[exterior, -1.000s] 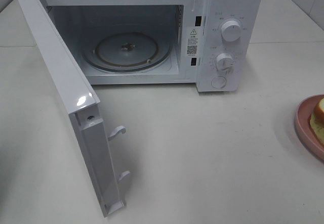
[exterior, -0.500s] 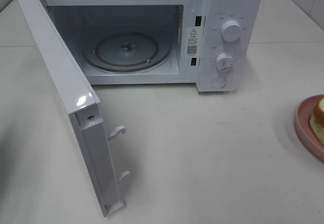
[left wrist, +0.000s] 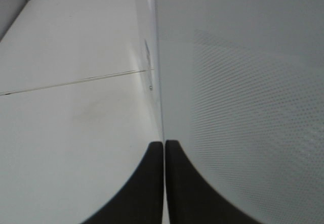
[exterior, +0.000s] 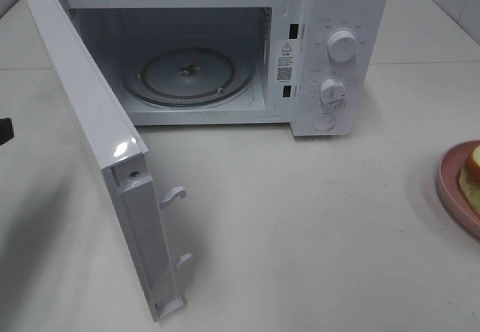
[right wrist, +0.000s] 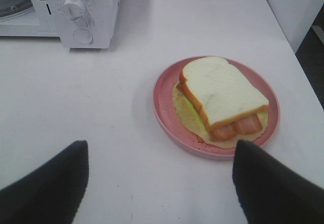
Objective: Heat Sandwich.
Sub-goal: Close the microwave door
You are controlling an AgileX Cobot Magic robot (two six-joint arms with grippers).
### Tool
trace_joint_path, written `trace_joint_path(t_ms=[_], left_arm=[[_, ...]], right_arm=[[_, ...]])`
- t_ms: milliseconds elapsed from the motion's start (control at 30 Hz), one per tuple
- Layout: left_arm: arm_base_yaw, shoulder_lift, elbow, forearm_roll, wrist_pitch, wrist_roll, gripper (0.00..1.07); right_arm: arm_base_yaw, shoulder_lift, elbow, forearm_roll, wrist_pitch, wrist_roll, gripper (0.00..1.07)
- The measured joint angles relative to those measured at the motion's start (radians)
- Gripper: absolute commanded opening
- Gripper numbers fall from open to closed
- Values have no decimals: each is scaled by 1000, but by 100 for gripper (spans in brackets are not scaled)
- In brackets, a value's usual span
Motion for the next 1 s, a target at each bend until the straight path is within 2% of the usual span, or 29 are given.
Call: trace_joint_path(t_ms=[300, 633, 1000], left_arm=[[-76, 138, -74, 17, -31, 0, 0], [-170, 221, -149, -12, -29, -3, 0], [-288, 298, -229, 8, -33, -3, 0]], right_arm=[[0, 0, 0, 0, 0, 0, 76], [0, 0, 0, 0, 0, 0, 76], [0, 0, 0, 0, 0, 0, 76]])
